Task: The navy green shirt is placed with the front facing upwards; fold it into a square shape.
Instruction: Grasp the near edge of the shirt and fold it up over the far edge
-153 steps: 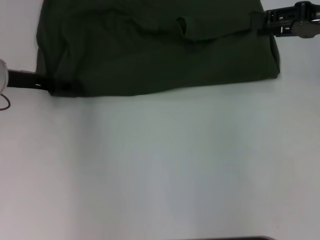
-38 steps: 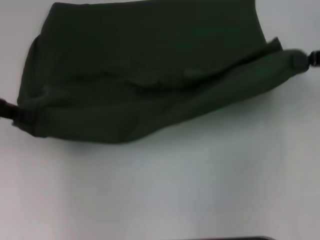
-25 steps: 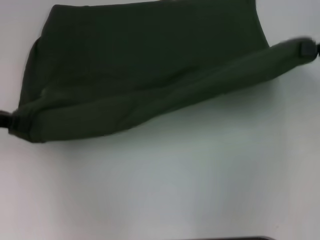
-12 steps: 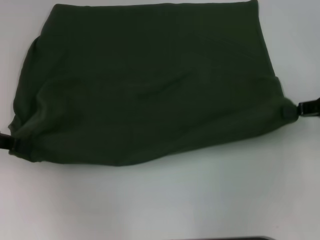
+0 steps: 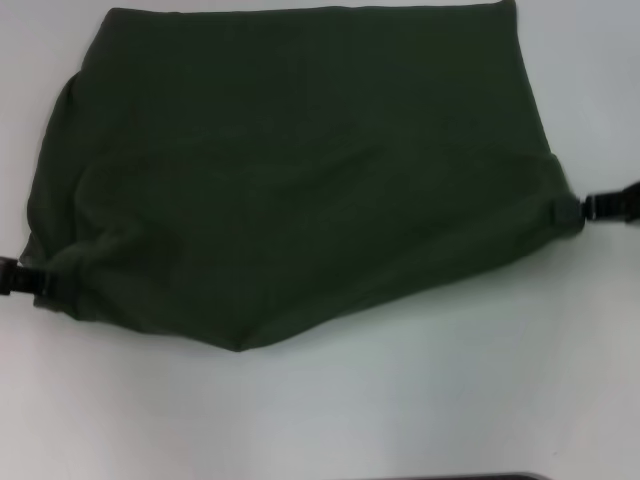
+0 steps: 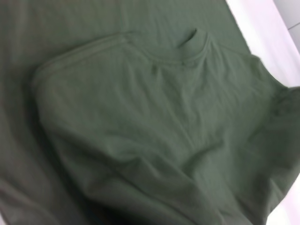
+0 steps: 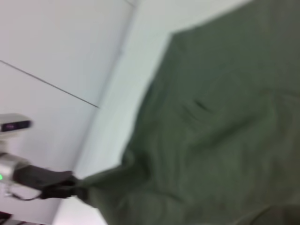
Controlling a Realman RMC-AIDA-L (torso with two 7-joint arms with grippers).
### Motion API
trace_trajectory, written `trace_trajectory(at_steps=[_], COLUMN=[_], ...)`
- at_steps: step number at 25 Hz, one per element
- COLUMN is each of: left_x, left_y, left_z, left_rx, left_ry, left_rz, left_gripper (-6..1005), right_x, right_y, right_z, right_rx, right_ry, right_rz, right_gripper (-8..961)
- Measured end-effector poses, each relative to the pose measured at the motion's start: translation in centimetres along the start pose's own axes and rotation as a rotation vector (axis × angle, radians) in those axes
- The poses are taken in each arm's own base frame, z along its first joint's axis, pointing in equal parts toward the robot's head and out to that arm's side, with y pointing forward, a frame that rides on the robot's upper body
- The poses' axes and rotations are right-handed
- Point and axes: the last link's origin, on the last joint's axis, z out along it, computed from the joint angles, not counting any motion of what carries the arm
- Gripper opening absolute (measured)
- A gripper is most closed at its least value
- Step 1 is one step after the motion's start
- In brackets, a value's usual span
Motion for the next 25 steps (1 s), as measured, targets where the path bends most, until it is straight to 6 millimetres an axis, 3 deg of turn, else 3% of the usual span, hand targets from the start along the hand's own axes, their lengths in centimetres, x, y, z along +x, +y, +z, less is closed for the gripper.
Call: trace_trajectory(at_steps=[3, 7, 12, 16, 25], left_x=[1.2, 4.2, 6.1, 5.0, -0.2], left_y=[0.0, -0.4, 0.0, 0.1, 1.0], left_z=[-0.8, -2.2, -1.8, -1.6, -2.4], left_rx=[0.020, 0.077, 0.095, 0.084, 0.039], left_ry=[0.036, 0.165, 0.168, 0.116, -0.004], left_rz=[0.026, 0.031, 0.063, 0.060, 0.012], left_gripper=[49, 49, 49, 49, 49], right_x=[-1.1, -3.2, -3.9, -3.0, 0.6], right_y=[1.0, 1.4, 2.2, 2.9, 2.8], right_z=[-0.6, -1.0, 0.8, 1.4, 0.2], right_rx=[-0.046, -0.046, -0.073, -0.117, -0.075], right_ry=[-0.052, -0.147, -0.103, -0.032, 0.108], right_rz=[-0.047, -0.082, -0.103, -0.105, -0.044], right_gripper=[43, 43, 43, 43, 43])
